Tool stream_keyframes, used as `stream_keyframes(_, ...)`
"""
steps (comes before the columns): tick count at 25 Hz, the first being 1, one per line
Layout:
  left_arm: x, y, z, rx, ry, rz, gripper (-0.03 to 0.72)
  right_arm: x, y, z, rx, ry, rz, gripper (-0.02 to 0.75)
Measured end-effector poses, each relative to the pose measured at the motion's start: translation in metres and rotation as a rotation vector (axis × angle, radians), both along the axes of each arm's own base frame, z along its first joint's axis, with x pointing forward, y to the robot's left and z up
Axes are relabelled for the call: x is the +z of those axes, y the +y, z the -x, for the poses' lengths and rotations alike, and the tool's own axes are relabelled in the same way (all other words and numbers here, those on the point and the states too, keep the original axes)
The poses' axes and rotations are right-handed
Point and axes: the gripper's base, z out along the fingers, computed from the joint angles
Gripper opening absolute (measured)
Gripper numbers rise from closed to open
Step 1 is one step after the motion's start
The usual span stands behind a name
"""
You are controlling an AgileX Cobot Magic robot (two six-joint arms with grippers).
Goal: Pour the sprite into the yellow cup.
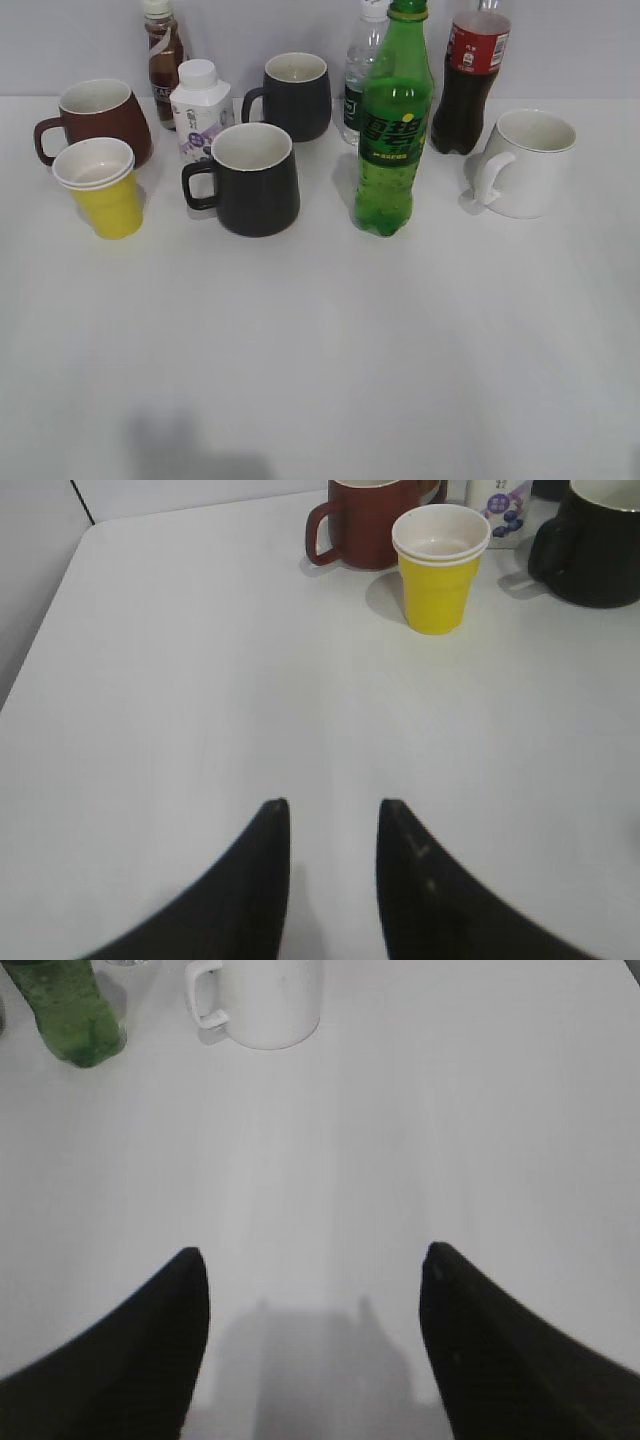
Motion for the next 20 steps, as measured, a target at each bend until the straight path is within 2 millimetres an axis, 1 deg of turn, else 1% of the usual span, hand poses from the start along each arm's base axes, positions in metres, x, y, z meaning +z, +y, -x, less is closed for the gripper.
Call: stream_keyframes(20, 0.0, 0.0, 0.0, 0.0, 0.0, 0.0, 0.238, 0.0, 0.0, 0.0, 0.0, 0.0, 0.0, 0.493)
